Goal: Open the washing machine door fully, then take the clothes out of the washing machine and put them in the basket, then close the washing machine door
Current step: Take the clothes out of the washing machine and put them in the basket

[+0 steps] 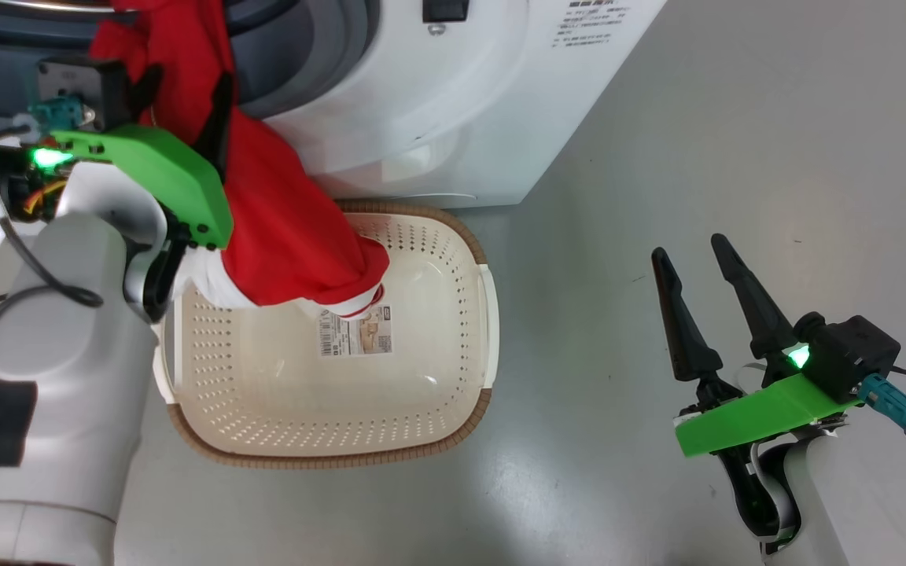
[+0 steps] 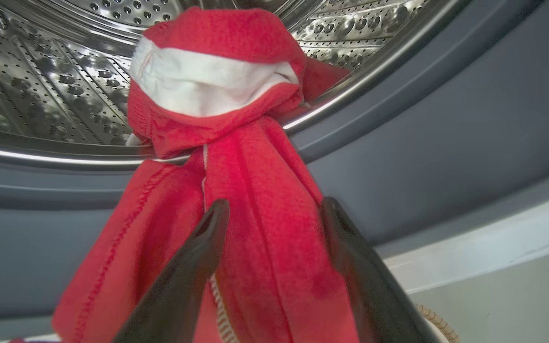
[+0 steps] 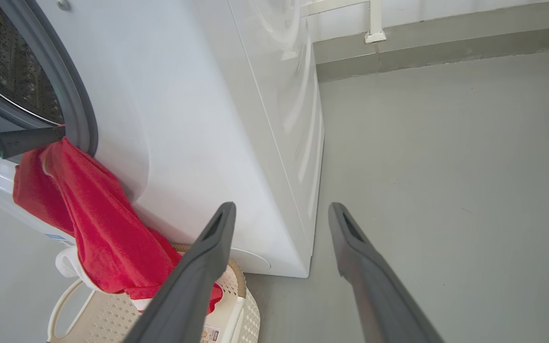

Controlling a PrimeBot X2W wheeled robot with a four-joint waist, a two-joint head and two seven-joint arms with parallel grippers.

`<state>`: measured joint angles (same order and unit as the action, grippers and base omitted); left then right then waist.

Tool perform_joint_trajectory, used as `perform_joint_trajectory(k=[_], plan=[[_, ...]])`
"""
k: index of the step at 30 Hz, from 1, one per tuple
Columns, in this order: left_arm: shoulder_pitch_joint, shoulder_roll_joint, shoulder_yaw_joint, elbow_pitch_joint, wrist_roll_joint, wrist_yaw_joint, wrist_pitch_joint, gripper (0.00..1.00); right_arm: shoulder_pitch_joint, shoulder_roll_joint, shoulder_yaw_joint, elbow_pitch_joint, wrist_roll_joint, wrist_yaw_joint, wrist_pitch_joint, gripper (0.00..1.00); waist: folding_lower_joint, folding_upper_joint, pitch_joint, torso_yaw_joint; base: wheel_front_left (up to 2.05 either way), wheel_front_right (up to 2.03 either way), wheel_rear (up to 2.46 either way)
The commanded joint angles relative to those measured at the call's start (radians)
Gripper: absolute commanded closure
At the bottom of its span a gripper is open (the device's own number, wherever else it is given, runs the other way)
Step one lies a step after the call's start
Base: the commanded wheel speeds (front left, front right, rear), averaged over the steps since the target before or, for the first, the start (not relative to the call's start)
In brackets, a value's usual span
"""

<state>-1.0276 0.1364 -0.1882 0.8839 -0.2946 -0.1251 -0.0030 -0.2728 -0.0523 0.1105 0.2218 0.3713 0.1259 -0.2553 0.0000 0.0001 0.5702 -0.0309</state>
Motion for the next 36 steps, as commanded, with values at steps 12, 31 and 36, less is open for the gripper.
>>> perform_joint_trajectory(k=[12,31,36], plan=[[-0.090,0.045,-0.036,0.143,-0.036,-0.006,-0.068,1.00,-0.005,0.002,0.023,-0.028,0.013,0.005,-0.006,0.00,0.0000,-0.0001,0.000,-0.006,0.00,0.00,0.00],[-0.007,0.038,-0.037,0.071,-0.121,-0.006,-0.252,1.00,0.020,0.002,0.008,-0.024,0.004,0.005,-0.006,0.00,0.0000,-0.0001,-0.046,0.027,0.00,0.00,0.00],[0.075,0.038,-0.018,-0.041,-0.130,0.001,-0.258,1.00,0.029,0.002,0.005,-0.020,0.001,0.005,-0.006,0.00,0.0000,-0.0001,-0.064,0.040,0.00,0.00,0.00]])
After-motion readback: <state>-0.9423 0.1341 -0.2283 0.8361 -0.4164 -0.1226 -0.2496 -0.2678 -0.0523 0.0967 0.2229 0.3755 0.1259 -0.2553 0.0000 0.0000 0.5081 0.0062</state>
